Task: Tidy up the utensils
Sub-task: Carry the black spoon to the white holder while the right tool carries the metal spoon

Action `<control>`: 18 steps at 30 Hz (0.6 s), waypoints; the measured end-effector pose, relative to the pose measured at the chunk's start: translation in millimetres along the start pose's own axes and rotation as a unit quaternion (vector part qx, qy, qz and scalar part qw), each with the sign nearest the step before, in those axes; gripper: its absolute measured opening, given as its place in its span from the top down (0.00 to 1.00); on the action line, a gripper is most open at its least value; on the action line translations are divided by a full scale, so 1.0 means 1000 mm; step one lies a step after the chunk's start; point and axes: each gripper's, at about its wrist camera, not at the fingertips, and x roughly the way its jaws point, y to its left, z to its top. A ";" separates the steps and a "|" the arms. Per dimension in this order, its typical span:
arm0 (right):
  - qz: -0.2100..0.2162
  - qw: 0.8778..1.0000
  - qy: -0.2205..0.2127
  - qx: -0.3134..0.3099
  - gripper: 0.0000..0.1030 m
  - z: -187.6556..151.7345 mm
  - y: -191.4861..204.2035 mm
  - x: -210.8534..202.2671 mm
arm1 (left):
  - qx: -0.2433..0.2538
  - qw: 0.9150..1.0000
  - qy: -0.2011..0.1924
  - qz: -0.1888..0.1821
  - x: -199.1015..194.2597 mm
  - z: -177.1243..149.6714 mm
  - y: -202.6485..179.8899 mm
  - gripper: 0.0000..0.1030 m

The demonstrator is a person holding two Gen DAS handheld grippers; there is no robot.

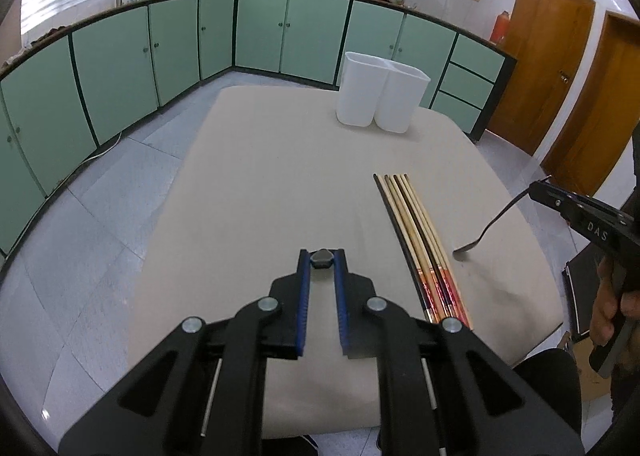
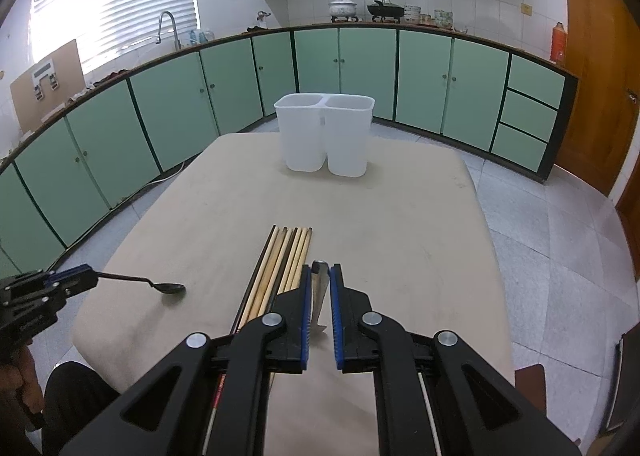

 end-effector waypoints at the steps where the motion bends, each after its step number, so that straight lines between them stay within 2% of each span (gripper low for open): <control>1: 0.000 1.000 0.000 0.000 0.91 0.000 0.000 0.000 | 0.000 1.000 -0.001 0.000 0.000 0.001 0.000 0.90; 8: 0.000 1.000 0.001 -0.002 0.91 0.001 0.000 0.000 | 0.002 1.000 -0.015 -0.003 -0.010 0.007 -0.002 0.90; 18: -0.001 1.000 -0.005 -0.009 0.91 0.008 0.001 -0.003 | 0.015 0.999 -0.037 -0.006 -0.024 0.035 -0.007 0.90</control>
